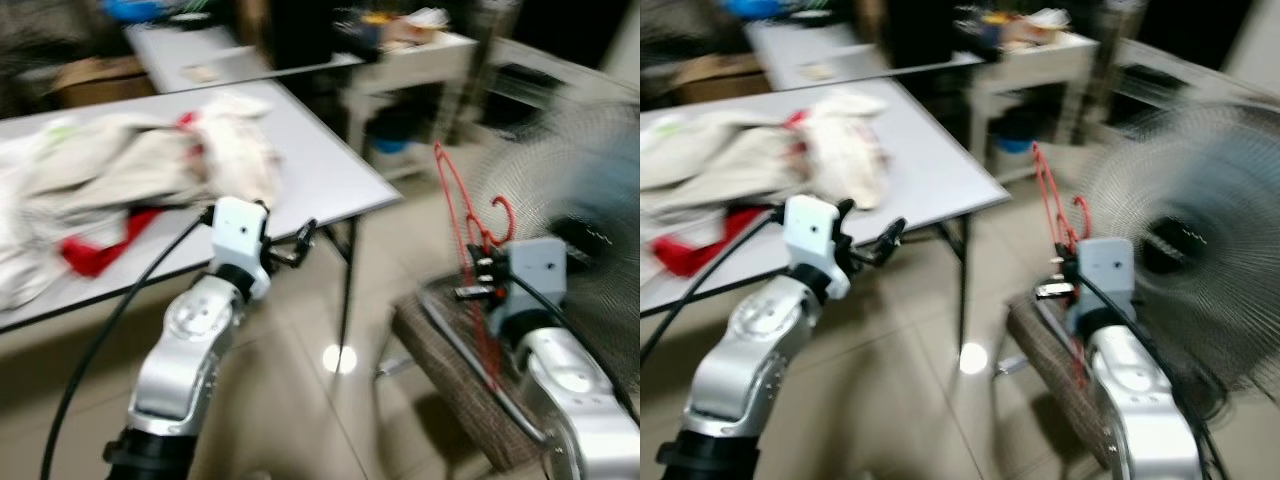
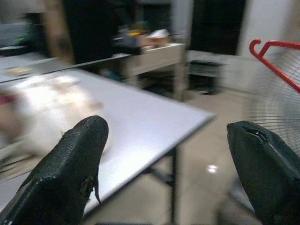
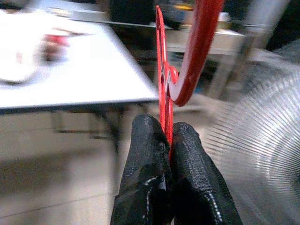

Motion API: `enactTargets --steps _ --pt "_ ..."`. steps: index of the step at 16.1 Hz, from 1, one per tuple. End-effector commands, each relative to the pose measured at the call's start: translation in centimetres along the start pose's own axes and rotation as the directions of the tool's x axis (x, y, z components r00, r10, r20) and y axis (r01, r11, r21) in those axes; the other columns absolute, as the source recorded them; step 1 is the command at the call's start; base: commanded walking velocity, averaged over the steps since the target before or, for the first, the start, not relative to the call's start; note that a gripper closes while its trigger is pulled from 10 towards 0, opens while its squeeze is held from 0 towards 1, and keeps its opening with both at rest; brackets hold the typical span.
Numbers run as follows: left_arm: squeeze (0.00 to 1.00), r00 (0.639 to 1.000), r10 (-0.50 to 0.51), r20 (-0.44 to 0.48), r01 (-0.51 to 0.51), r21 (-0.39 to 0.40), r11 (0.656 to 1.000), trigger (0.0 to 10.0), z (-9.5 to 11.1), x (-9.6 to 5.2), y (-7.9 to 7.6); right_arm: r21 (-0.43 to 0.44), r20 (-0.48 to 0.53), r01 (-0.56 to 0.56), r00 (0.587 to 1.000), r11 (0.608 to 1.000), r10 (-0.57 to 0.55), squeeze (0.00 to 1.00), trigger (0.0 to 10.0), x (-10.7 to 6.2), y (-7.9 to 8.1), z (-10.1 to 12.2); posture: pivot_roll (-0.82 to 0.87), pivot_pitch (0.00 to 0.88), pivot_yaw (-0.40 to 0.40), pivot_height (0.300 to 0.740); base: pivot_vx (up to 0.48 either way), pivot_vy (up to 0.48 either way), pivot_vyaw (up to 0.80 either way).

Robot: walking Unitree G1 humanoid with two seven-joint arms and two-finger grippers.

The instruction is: Hang hanger

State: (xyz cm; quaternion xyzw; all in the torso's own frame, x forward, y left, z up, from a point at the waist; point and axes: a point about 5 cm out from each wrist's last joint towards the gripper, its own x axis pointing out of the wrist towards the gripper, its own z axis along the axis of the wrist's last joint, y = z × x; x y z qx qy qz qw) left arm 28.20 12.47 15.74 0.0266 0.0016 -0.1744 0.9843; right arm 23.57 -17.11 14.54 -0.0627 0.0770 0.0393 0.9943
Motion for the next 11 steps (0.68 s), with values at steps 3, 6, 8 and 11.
enactTargets --steps 3,6,8,11 --pt "0.0 1.0 0.009 -0.002 -0.009 0.0 1.0 10.0 0.01 0.04 0.17 -0.011 0.015 -0.014 1.0 1.0 0.014 0.0 10.0 0.08 0.07 0.33 0.04 0.0 -0.021 0.74 0.339 0.0 0.17" --pt "0.0 1.0 0.008 -0.001 -0.008 0.0 1.0 10.0 0.01 0.14 0.06 -0.012 0.017 -0.015 1.0 1.0 0.015 0.0 10.0 0.14 0.01 0.32 0.04 0.0 -0.024 0.74 0.34 0.0 0.0" --pt "0.0 1.0 0.008 0.002 -0.008 0.0 1.0 10.0 0.04 0.24 0.05 -0.016 0.017 -0.017 1.0 1.0 0.017 0.0 10.0 0.19 0.04 0.32 0.04 0.0 -0.023 0.74 0.339 0.0 0.0" --pt "0.0 1.0 0.007 0.005 -0.007 -0.003 1.0 10.0 0.03 0.32 -0.13 -0.019 0.014 -0.015 1.0 1.0 0.015 0.0 10.0 0.07 -0.12 0.22 0.03 0.0 -0.03 0.74 0.341 0.0 0.0"
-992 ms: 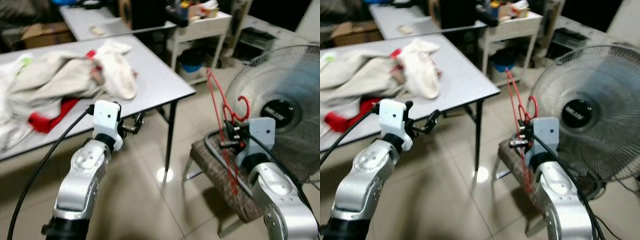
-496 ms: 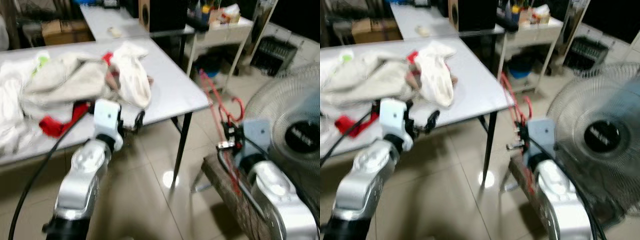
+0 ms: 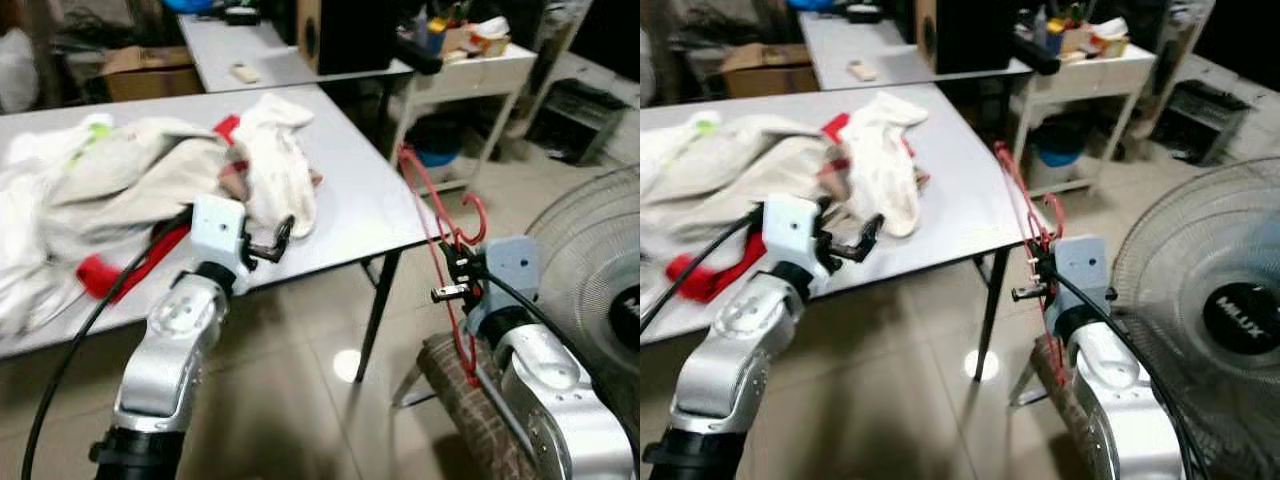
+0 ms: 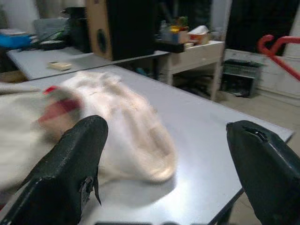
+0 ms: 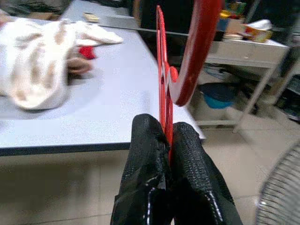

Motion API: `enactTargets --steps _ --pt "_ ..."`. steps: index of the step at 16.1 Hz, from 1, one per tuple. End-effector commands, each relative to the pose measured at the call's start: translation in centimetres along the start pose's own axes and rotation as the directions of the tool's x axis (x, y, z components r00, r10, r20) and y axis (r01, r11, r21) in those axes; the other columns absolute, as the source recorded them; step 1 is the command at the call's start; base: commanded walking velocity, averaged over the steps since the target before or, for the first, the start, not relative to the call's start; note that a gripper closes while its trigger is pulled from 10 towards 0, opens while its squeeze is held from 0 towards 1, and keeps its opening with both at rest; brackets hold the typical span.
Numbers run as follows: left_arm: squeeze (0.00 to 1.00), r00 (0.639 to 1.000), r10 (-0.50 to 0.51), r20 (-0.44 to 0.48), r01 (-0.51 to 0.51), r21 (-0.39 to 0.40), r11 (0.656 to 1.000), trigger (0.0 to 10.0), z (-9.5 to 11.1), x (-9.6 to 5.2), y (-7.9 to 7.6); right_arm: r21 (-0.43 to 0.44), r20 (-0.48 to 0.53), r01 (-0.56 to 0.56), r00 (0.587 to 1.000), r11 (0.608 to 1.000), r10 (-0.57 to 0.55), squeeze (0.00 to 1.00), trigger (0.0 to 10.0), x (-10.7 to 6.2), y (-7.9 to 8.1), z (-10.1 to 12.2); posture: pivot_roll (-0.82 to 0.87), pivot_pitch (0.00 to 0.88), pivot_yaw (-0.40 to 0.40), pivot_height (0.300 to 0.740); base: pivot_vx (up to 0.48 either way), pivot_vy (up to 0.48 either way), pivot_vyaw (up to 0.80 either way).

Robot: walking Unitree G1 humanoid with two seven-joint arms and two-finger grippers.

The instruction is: Hang hanger

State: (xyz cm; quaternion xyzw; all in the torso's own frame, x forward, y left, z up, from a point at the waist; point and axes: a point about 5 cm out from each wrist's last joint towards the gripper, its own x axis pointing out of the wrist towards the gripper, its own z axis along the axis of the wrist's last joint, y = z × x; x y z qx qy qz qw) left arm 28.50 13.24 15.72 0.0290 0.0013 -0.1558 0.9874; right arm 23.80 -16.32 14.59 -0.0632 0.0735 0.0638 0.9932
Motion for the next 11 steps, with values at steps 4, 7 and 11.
enactTargets --steps 4,7,11 --pt "0.0 1.0 -0.017 0.0 0.017 -0.012 1.0 10.0 -0.22 0.39 -1.01 -0.026 -0.003 0.012 1.0 1.0 -0.012 0.0 10.0 -0.33 -0.65 -0.03 0.02 0.0 -0.024 0.74 0.34 0.0 0.0" --pt "0.0 1.0 -0.006 0.005 0.007 -0.006 1.0 10.0 -0.07 0.61 -0.77 -0.052 -0.014 -0.001 1.0 0.999 0.001 0.0 10.0 -0.45 -0.4 -0.24 0.02 0.0 -0.019 0.74 0.341 0.0 0.45" --pt "0.0 1.0 0.003 -0.009 -0.003 -0.025 1.0 10.0 -0.54 0.52 -0.47 -0.034 -0.001 0.003 1.0 0.999 -0.003 0.0 10.0 -0.38 -0.08 -0.31 0.01 0.0 -0.013 0.74 0.341 0.0 0.2"
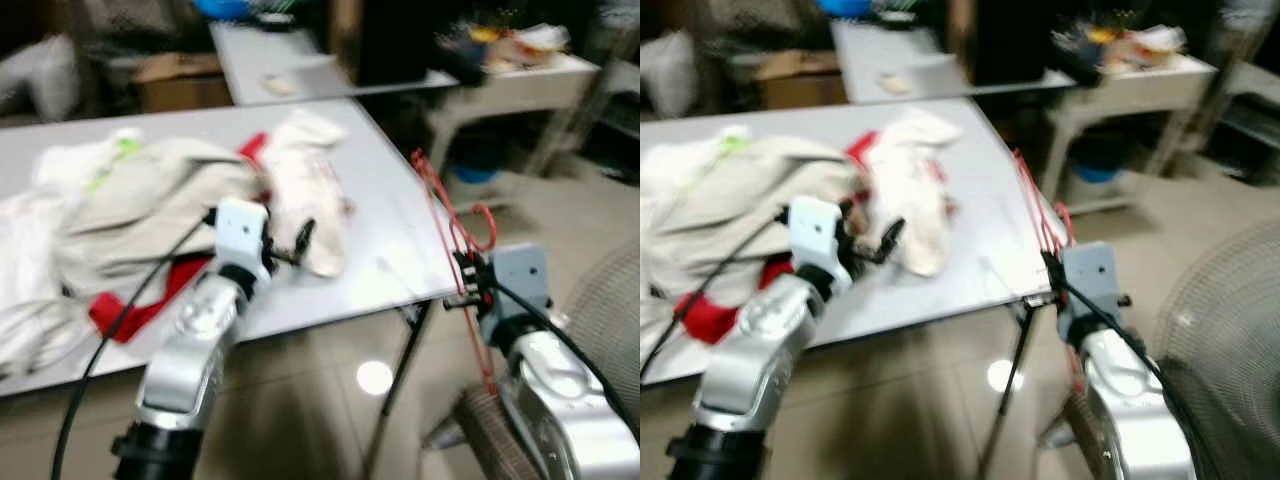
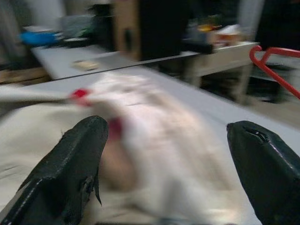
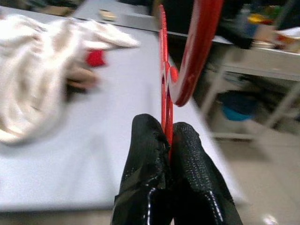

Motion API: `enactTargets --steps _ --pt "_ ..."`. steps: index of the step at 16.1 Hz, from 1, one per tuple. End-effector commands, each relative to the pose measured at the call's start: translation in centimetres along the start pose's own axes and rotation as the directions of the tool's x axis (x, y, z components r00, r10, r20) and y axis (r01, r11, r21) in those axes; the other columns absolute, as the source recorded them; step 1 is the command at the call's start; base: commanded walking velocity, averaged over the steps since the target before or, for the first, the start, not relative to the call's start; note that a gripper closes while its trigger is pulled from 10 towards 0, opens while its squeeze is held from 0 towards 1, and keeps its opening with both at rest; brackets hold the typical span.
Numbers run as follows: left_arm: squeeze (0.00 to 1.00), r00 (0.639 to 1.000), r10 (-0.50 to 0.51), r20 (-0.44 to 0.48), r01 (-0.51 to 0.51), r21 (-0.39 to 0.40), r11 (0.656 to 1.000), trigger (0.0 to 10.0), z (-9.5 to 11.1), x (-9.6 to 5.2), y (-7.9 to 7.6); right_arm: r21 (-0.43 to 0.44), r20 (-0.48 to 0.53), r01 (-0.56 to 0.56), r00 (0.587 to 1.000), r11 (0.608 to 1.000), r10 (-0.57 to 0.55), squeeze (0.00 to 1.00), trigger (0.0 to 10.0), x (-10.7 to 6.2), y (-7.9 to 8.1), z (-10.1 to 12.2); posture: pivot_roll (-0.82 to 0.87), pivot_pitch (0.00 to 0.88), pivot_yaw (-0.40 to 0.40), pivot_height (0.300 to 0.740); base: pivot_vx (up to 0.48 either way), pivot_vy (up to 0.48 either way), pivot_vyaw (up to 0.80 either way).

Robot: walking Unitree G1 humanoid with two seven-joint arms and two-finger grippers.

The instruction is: Hang hanger

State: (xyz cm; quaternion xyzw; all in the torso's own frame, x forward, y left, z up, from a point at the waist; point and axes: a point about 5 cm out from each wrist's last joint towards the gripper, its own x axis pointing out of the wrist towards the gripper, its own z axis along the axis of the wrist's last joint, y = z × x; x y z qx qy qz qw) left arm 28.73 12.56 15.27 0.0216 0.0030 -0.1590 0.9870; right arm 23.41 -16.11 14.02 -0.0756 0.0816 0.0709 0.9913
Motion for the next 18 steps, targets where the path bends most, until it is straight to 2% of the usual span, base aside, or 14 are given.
enactTargets --steps 1,4,5,6,9,11,13,15,16,17,18 --pt "0.0 1.0 -0.008 -0.029 0.007 -0.035 0.999 10.0 -0.7 0.0 0.1 -0.003 0.016 0.021 1.0 1.0 -0.021 0.0 10.0 -0.2 -0.4 0.1 0.0 0.0 -0.011 0.74 0.0 0.0 0.0" --pt "0.0 0.996 -0.074 -0.045 0.07 -0.087 0.994 10.0 -1.0 0.2 -0.7 -0.008 0.02 0.033 0.999 0.999 -0.033 0.0 10.0 -0.4 -0.7 0.3 -0.02 0.0 0.01 0.74 0.0 0.0 0.0" --pt "0.0 0.979 -0.19 -0.076 0.178 -0.14 0.974 10.0 -1.2 0.6 -1.7 -0.013 0.029 0.077 0.997 0.997 -0.077 0.0 10.0 -0.6 -1.5 0.5 -0.04 0.0 0.037 0.74 0.0 0.0 0.0" --pt "0.0 0.962 -0.253 -0.102 0.235 -0.157 0.959 10.0 -1.5 0.7 -2.3 -0.017 0.031 0.102 0.994 0.995 -0.101 0.0 10.0 -0.7 -2.0 0.5 -0.04 0.0 0.042 0.74 0.0 0.0 0.0" --pt "0.0 0.921 -0.361 -0.15 0.327 -0.21 0.921 10.0 -2.0 1.5 -3.3 -0.014 0.041 0.147 0.988 0.989 -0.147 0.0 10.0 -1.0 -2.5 0.5 -0.09 0.0 0.088 0.74 0.0 0.0 0.0" --pt "0.0 0.894 -0.408 -0.186 0.362 -0.236 0.902 10.0 -2.8 2.8 -4.4 -0.037 0.028 0.187 0.982 0.982 -0.186 0.0 10.0 -1.3 -3.1 0.3 -0.13 0.0 0.109 0.74 0.0 0.0 0.0" --pt "0.0 0.896 -0.359 -0.261 0.305 -0.225 0.925 10.0 -3.5 3.9 -4.4 -0.047 0.021 0.204 0.979 0.978 -0.203 0.0 10.0 -1.8 -3.1 0.4 -0.17 0.0 0.142 0.74 0.0 0.0 0.0" --pt "0.0 0.931 -0.231 -0.283 0.177 -0.204 0.963 10.0 -3.7 4.2 -3.0 -0.045 0.02 0.218 0.976 0.975 -0.217 0.0 10.0 -2.3 -3.1 0.3 -0.16 0.0 0.131 0.74 0.0 0.0 0.0" --pt "0.0 0.933 -0.221 -0.284 0.167 -0.203 0.965 10.0 -3.7 4.1 -2.8 -0.045 0.019 0.218 0.976 0.975 -0.217 0.0 10.0 -2.4 -3.0 0.3 -0.16 0.0 0.129 0.74 0.0 0.0 0.0" --pt "0.0 0.953 -0.178 -0.247 0.124 -0.217 0.968 10.0 -3.2 3.8 -2.1 -0.058 0.009 0.195 0.981 0.979 -0.195 0.0 10.0 -2.2 -2.8 0.1 -0.16 0.0 0.108 0.74 0.0 0.0 0.0" --pt "0.0 0.977 -0.137 -0.164 0.094 -0.243 0.965 10.0 -2.1 2.9 -1.3 -0.051 0.009 0.171 0.985 0.984 -0.17 0.0 10.0 -2.0 -2.4 0.4 -0.14 0.0 0.072 0.74 0.0 0.0 0.0"
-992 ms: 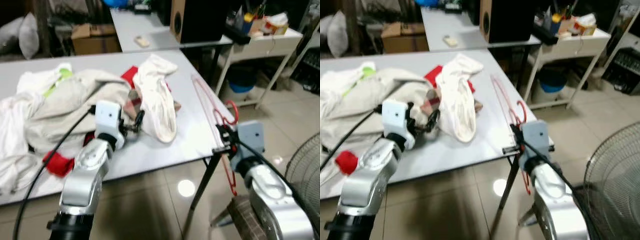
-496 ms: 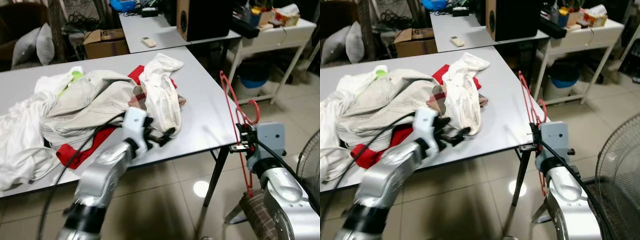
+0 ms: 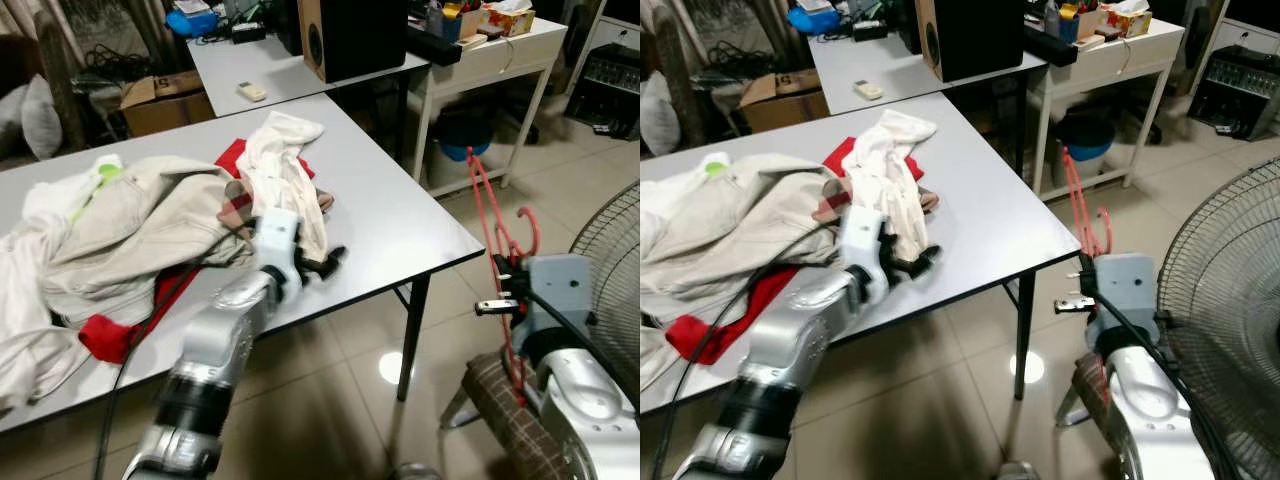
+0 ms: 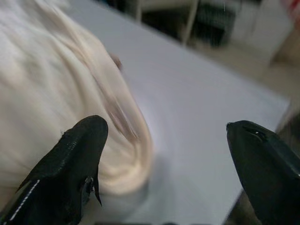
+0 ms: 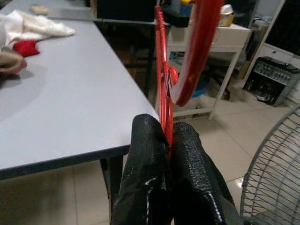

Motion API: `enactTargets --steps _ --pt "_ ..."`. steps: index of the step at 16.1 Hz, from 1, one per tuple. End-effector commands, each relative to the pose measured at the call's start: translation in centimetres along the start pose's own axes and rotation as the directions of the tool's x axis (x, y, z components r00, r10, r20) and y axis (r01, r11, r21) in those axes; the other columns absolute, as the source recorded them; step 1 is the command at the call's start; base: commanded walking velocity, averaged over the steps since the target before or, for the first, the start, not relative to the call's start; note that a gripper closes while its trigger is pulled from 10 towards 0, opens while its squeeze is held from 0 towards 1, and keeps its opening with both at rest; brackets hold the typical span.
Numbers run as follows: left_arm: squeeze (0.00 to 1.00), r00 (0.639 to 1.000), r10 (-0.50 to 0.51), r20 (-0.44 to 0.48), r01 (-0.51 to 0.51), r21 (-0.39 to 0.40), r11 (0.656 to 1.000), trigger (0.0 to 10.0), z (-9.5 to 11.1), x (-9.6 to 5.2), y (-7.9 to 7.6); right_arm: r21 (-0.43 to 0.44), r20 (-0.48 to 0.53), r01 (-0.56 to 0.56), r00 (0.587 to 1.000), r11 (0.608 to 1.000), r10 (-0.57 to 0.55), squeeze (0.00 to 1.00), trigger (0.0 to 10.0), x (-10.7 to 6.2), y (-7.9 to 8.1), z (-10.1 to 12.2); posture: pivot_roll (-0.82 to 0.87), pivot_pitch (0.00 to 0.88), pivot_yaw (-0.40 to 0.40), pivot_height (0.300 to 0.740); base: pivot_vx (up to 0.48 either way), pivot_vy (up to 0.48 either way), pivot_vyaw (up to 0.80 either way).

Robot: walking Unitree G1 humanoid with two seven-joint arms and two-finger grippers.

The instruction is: Hang hanger

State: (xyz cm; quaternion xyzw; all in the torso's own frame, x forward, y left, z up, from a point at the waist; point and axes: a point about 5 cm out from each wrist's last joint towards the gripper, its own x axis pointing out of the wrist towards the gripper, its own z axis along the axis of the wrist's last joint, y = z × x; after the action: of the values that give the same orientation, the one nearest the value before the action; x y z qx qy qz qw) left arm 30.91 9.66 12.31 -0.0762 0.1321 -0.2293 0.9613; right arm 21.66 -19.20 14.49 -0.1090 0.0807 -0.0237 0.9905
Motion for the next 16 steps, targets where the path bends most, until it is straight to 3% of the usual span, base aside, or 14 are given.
enactTargets --steps 1,4,6,7,8,9,11,12,13,15,16 --pt "0.0 0.996 0.041 0.083 -0.038 -0.039 0.999 10.0 1.3 -1.1 0.8 0.007 0.028 -0.038 0.999 0.999 0.038 0.0 10.0 0.2 0.6 0.9 -0.14 0.0 0.064 0.74 0.0 0.0 0.0" --pt "0.0 0.993 0.102 0.052 -0.101 -0.025 0.995 10.0 0.3 -1.9 1.1 -0.007 0.018 -0.064 0.998 0.998 0.064 0.0 10.0 0.5 0.8 0.7 -0.1 0.0 0.051 0.74 0.0 0.0 0.0" --pt "0.0 0.99 0.143 -0.024 -0.142 0.036 0.989 10.0 -1.2 -1.9 1.2 -0.003 0.021 -0.074 0.997 0.997 0.074 0.0 10.0 0.9 1.0 0.8 -0.08 0.0 0.047 0.74 0.0 0.0 0.0" --pt "0.0 0.992 0.122 -0.039 -0.121 0.046 0.992 5.4 -1.6 -1.7 1.1 0.0 0.021 -0.077 0.997 0.997 0.077 0.0 10.0 1.0 1.2 0.7 -0.08 0.0 0.05 0.74 0.0 0.0 0.0" --pt "0.0 0.993 0.104 -0.047 -0.103 0.021 0.994 1.6 -1.8 -1.5 0.8 0.007 0.019 -0.084 0.996 0.996 0.083 0.0 10.0 1.0 1.4 0.7 -0.07 0.0 0.049 0.74 0.0 0.0 0.0" --pt "0.0 0.995 0.088 -0.042 -0.088 0.004 0.996 0.0 -1.6 -1.3 0.5 0.012 0.018 -0.087 0.996 0.996 0.086 0.0 10.0 1.0 1.6 0.6 -0.07 0.0 0.052 0.74 0.0 0.0 0.0" --pt "0.0 0.996 0.068 -0.054 -0.07 -0.025 0.997 2.3 -1.6 -0.9 0.1 0.019 0.015 -0.091 0.996 0.996 0.09 0.0 10.0 1.0 1.9 0.5 -0.07 0.0 0.059 0.74 0.0 0.0 0.0" --pt "0.0 0.996 0.06 -0.065 -0.062 -0.034 0.997 2.8 -1.8 -0.8 0.0 0.019 0.015 -0.09 0.996 0.996 0.09 0.0 10.0 1.0 1.9 0.5 -0.07 0.0 0.062 0.74 0.0 0.0 0.0" --pt "0.0 0.996 0.044 -0.079 -0.047 -0.035 0.998 4.4 -2.1 -0.6 -0.1 0.022 0.016 -0.089 0.996 0.996 0.088 0.0 10.0 1.0 1.9 0.5 -0.07 0.0 0.062 0.74 0.0 0.0 0.0" --pt "0.0 0.994 -0.009 -0.113 0.003 -0.05 0.999 9.5 -2.8 -0.2 -0.7 0.023 0.016 -0.087 0.996 0.996 0.086 0.0 10.0 1.1 1.9 0.5 -0.07 0.0 0.058 0.74 0.0 0.0 0.0" --pt "0.0 0.992 -0.004 -0.123 0.0 -0.034 0.999 10.0 -3.1 0.2 -0.8 0.021 0.014 -0.086 0.996 0.996 0.085 0.0 10.0 1.1 1.9 0.4 -0.08 0.0 0.059 0.74 0.0 0.0 0.0"
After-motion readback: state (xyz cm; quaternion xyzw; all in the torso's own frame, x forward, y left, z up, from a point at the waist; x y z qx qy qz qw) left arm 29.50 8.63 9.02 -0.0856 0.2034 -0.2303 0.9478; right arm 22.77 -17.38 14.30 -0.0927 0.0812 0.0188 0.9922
